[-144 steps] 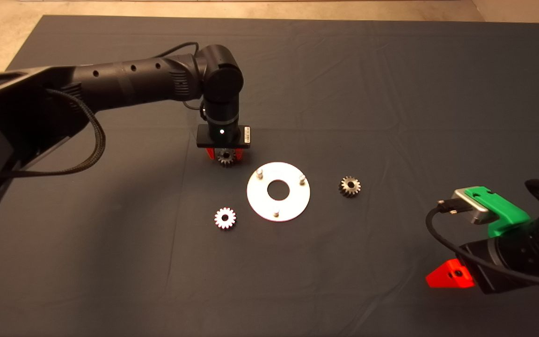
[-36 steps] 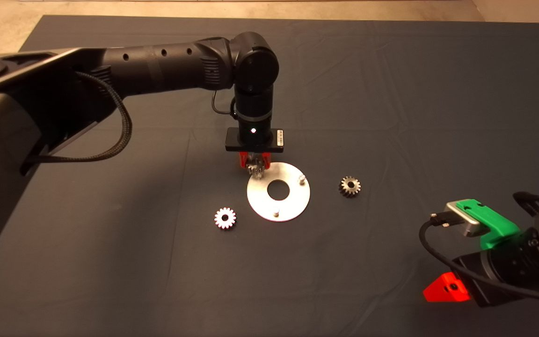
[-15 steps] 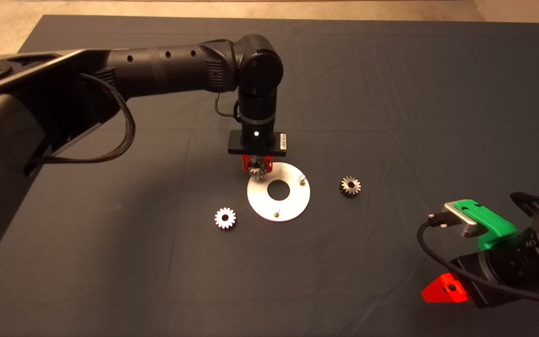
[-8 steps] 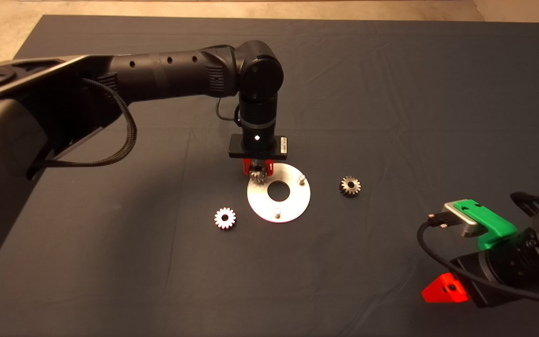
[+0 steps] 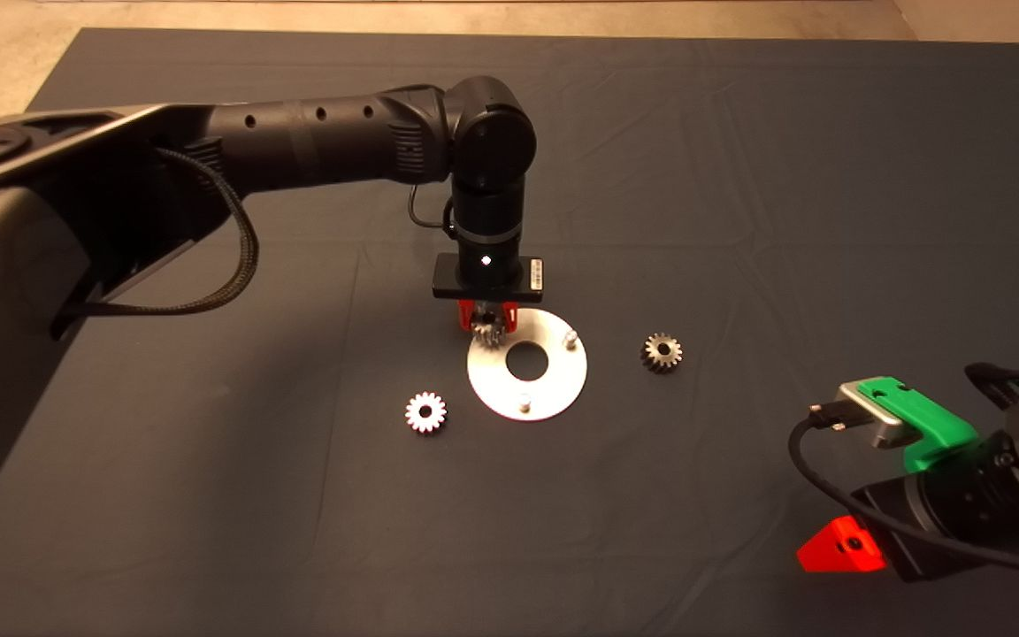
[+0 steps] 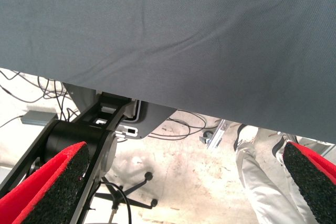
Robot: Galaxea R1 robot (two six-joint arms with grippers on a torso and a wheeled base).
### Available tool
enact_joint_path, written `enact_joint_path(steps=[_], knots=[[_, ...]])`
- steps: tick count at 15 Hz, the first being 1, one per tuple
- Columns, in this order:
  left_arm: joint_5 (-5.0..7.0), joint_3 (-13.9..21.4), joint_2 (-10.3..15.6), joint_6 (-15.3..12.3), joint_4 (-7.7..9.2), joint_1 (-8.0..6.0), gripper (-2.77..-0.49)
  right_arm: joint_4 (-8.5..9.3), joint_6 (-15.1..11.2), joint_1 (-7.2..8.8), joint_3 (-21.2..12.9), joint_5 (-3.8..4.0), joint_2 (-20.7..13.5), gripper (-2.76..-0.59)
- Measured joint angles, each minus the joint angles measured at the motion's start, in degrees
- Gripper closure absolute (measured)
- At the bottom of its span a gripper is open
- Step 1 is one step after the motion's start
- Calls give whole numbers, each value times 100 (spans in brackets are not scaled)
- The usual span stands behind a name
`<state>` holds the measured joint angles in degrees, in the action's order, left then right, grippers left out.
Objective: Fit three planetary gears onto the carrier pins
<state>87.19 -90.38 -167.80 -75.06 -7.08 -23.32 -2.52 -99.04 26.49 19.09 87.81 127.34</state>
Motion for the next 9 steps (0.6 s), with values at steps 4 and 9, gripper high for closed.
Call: enact_joint_path(steps=[4,9], knots=[[0,0,0,1,0,0,-96,0,0,0,0,0,-2,-275],[-1,2,2,4,6,-2,-113,0,0,0,0,0,0,-275]])
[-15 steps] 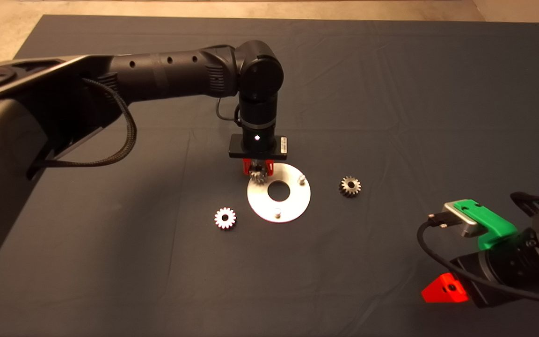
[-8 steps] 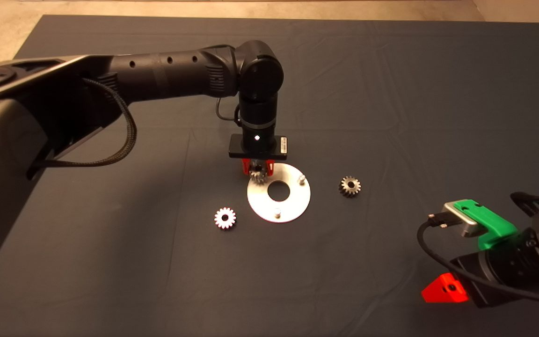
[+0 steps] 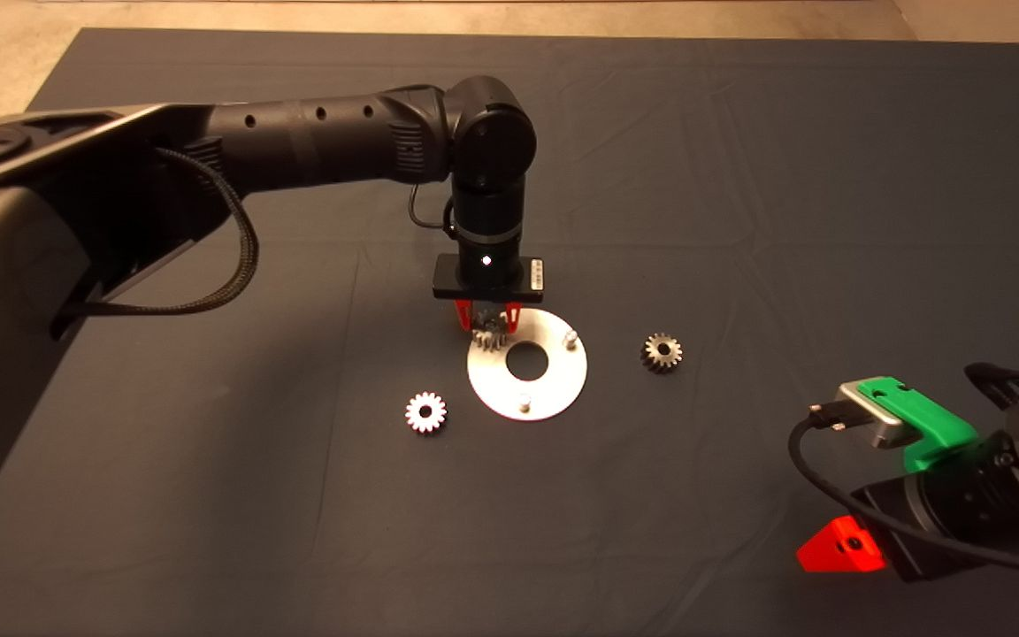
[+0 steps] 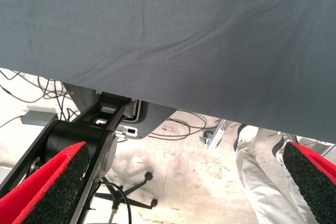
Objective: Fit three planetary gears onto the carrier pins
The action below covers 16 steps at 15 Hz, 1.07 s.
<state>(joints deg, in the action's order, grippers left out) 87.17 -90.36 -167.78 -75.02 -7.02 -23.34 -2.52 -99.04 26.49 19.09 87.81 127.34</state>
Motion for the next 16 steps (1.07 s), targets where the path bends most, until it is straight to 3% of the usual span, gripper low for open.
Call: enact_joint_path(steps=[7,9,11,13,16], knots=[[-5,11,33,5,5,-13,-146,0,0,0,0,0,-2,-275],[1,11,83,7,4,-131,-147,0,0,0,0,0,0,-275],[-11,53,226,5,2,-287,-160,0,0,0,0,-2,-2,-275],[-10,246,411,-21,2,-304,-175,0,0,0,0,0,-5,-275],[-10,738,812,-226,-5,-303,-176,0,0,2,0,0,-5,-275]])
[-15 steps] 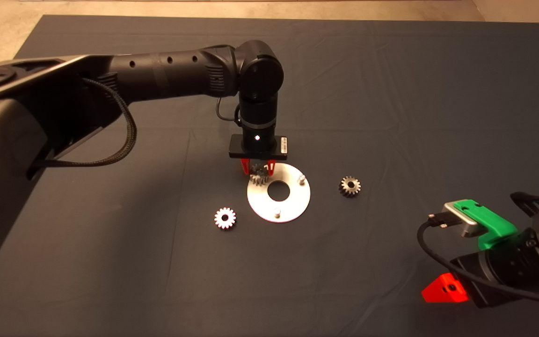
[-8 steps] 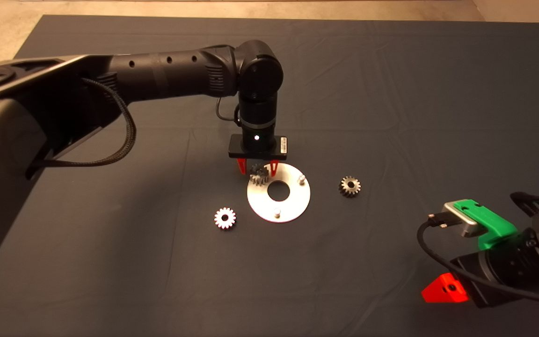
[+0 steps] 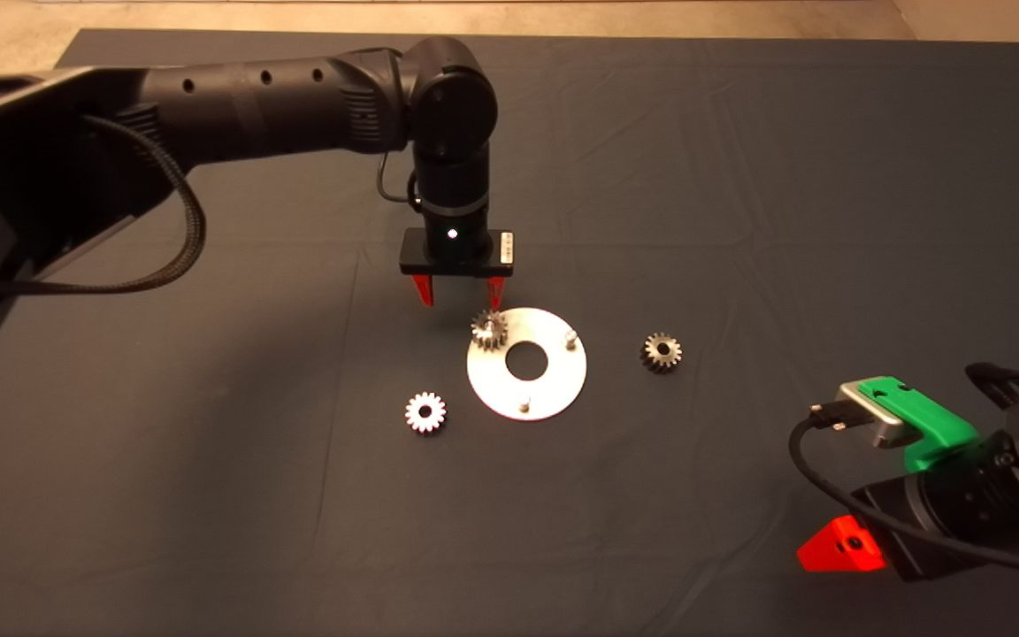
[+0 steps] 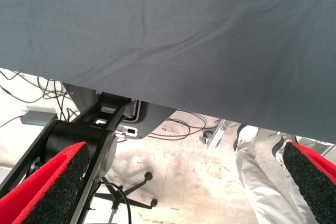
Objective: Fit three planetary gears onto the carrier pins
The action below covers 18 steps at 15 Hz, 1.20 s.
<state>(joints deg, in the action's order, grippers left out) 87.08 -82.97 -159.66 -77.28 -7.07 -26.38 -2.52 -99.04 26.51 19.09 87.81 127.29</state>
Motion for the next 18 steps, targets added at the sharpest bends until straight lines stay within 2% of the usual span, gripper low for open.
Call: enact_joint_path(steps=[3,6,7,8,11,12,14,17,18], knots=[[-1,755,582,-161,-1,0,-176,0,0,0,0,0,0,-275],[12,1561,1233,-509,-9,0,-176,0,0,0,0,1,0,-275],[46,1769,1354,-658,-12,0,-184,0,0,0,0,1,0,-275],[43,1930,1405,-825,-30,0,-190,0,0,0,0,0,2,-275],[24,2388,1443,-1706,-241,0,-203,0,0,0,0,4,0,-275],[24,2531,1435,-1922,-316,0,-203,0,0,0,0,4,0,-275],[33,2642,1332,-2079,-434,1,-215,0,0,0,0,-5,5,-275],[16,2688,1210,-2084,-522,14,-224,0,0,0,0,0,0,-275],[-1,2697,1200,-2084,-541,72,-233,0,0,0,0,0,2,-275]])
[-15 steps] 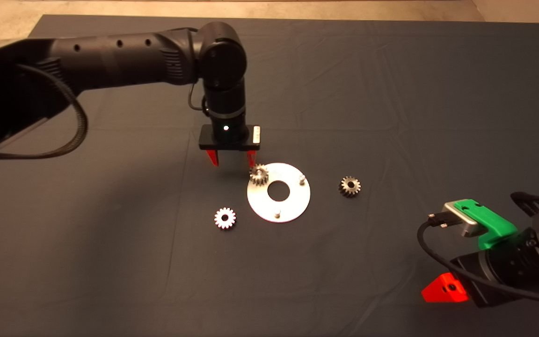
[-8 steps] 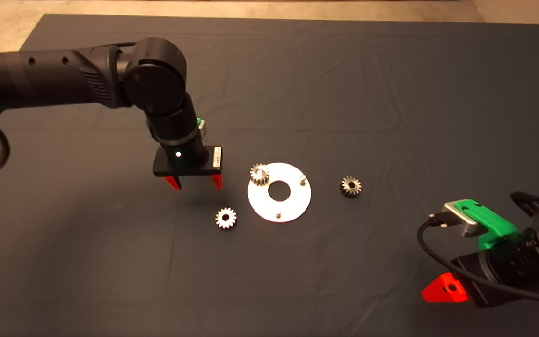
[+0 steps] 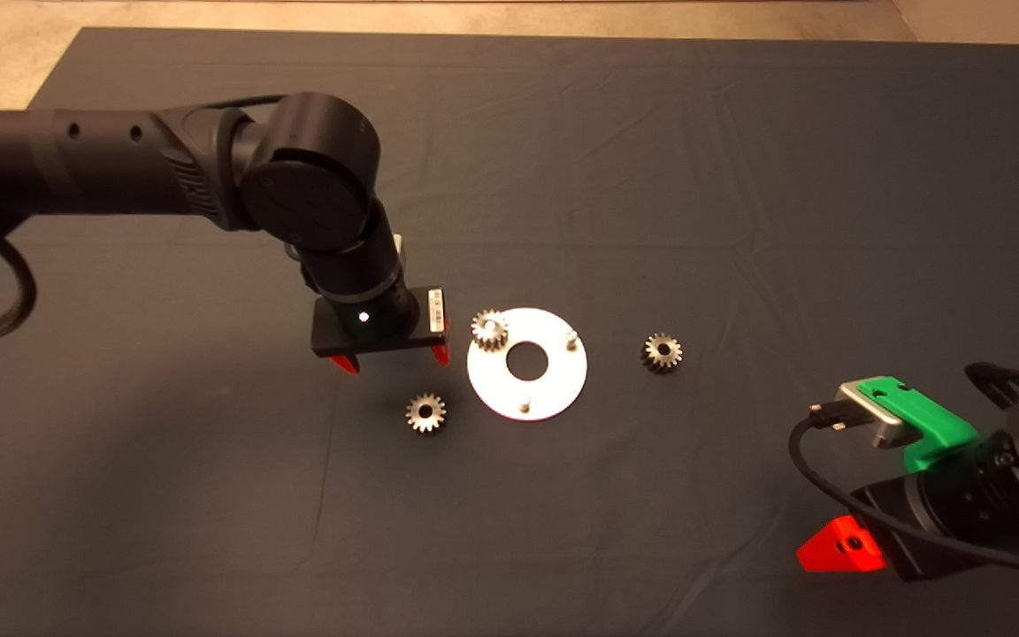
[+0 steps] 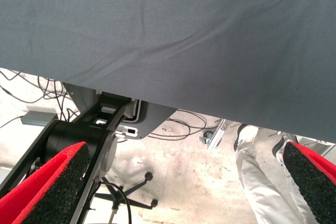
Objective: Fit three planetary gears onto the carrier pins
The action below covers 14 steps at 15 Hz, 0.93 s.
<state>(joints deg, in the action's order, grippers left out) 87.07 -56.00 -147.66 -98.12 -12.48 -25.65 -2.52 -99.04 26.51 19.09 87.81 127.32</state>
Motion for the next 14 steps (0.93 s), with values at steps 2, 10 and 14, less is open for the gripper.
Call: enact_joint_path(steps=[2,10,14], knots=[[15,-2,4,1,-111,309,-234,0,0,0,0,0,0,-275],[15,0,-25,16,-179,510,-234,-1,0,0,0,0,2,-275],[-208,-2,-160,49,-188,559,-234,0,0,0,0,0,2,-275]])
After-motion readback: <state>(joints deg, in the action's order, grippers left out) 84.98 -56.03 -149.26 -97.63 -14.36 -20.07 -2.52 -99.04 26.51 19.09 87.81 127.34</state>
